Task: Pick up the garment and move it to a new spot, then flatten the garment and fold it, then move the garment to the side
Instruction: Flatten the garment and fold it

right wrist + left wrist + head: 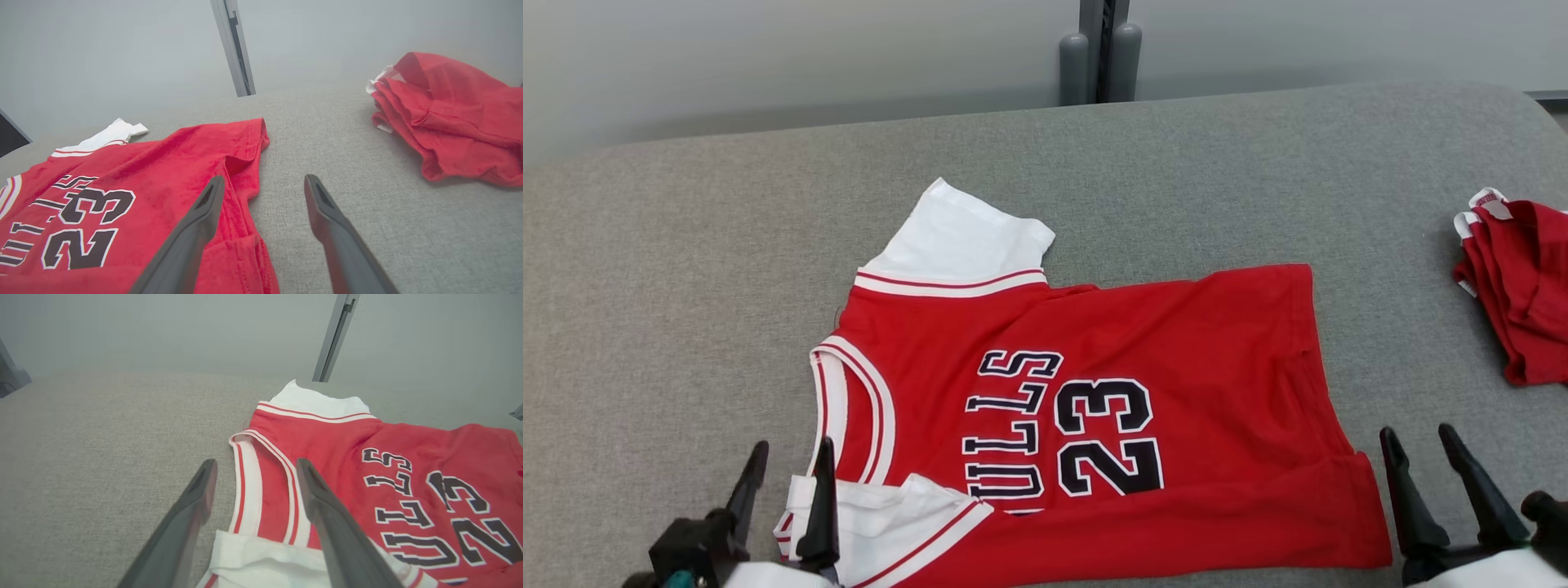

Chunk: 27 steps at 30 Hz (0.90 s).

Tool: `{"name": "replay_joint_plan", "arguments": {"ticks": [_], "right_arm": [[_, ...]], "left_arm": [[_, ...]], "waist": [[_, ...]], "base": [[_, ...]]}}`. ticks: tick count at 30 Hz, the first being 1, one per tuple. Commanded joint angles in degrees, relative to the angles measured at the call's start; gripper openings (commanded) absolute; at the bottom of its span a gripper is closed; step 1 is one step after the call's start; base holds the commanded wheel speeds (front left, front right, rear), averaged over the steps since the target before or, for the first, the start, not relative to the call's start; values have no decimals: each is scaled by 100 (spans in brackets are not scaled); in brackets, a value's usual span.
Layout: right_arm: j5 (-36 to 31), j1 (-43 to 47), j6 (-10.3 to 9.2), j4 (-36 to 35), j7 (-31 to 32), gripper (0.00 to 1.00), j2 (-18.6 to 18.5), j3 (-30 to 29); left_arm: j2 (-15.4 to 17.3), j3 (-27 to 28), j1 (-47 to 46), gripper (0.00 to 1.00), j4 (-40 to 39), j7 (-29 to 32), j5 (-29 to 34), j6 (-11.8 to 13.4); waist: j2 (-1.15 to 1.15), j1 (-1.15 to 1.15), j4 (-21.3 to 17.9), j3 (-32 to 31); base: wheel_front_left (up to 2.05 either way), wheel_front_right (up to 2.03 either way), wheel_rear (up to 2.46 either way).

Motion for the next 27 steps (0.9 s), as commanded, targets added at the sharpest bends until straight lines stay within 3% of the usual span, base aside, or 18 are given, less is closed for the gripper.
{"name": "replay_joint_plan", "arguments": {"ticks": [1, 16, 27], "right_arm": [[-69, -58, 1, -80, -50, 100, 67, -73], [-556, -169, 0, -688, 158, 100, 351, -396], [-612, -986, 0, -1188, 193, 100, 265, -299]], "left_arm": [[60, 6, -129, 100, -43, 2, 36, 57], [264, -125, -820, 100, -170, 228, 235, 81], [435, -354, -2823, 100, 144, 583, 219, -386]], "waist": [[0, 0, -9, 23], [0, 0, 53, 509], [0, 0, -152, 1553]], "base": [[0, 0, 0], [0, 0, 0], [0, 0, 0]]}}
